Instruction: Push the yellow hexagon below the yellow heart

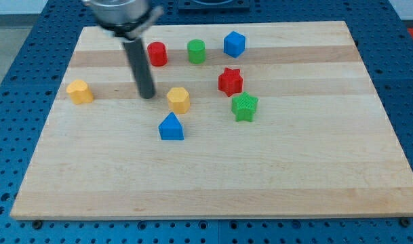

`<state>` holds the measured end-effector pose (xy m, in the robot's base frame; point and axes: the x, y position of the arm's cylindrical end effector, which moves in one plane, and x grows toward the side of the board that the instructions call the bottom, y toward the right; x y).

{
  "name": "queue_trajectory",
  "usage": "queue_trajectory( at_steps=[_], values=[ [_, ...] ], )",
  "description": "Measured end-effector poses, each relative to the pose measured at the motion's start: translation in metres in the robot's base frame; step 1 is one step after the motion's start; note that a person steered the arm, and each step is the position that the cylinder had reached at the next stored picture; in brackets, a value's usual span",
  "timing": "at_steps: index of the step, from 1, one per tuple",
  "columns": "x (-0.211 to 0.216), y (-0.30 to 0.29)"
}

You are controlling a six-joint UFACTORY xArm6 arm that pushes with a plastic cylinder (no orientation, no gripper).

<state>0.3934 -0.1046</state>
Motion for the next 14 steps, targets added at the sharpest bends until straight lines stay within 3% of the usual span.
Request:
queue_trajectory(
  at_steps=[2, 4, 6, 7, 8, 11, 14],
  values=[
    [0.002, 0.051],
    [0.072, 0.099],
    [0.102, 0.182],
    [0.136, 0.143],
    [0.134, 0.097],
    [0.08, 0.089],
    [0.025, 0.018]
  ],
)
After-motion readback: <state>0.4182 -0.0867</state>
